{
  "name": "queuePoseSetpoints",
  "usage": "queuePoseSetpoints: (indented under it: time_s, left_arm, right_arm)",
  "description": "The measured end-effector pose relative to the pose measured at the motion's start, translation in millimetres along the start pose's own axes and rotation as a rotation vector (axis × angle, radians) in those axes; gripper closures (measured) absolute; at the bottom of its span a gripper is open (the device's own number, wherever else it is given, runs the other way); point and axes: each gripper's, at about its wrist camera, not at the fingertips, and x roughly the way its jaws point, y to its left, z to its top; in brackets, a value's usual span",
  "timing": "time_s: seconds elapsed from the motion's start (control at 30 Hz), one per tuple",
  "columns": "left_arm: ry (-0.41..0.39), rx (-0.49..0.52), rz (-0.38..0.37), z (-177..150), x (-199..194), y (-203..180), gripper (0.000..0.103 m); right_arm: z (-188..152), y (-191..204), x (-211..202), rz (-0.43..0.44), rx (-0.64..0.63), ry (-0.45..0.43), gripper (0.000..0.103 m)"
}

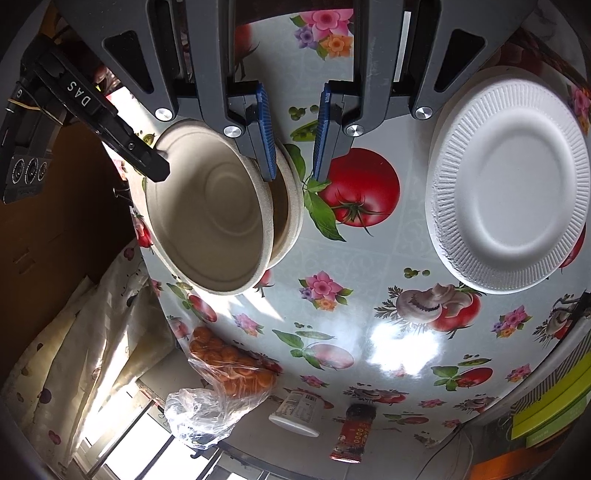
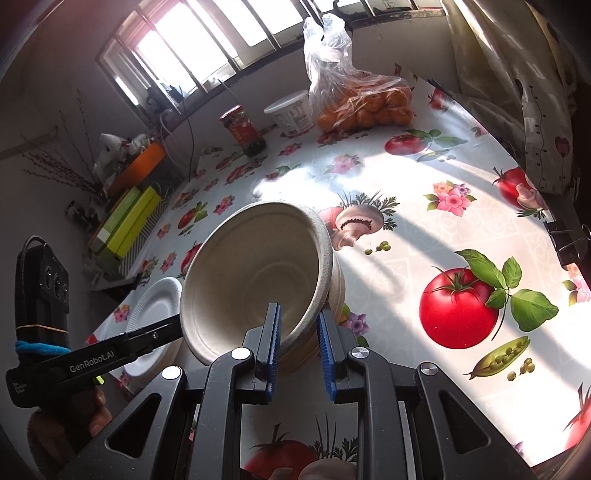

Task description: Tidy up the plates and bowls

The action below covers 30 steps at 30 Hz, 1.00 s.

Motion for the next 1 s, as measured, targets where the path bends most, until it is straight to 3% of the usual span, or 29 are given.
queuePoseSetpoints:
  time_s: [0.83,1.0]
  left_arm:
    - [0.005,0.017,0.002,0.2,5.7,1.0,0.082]
    - [-0.001,0.021,0.005,0.7,5.5,0.8,0.082]
  right_arm:
    - [-3.4,0.1,1.6,-0.024,0.005,-0.010,0.082]
    - [-3.4,0.2,1.4,-0.022,0.000,-0.008,0.076]
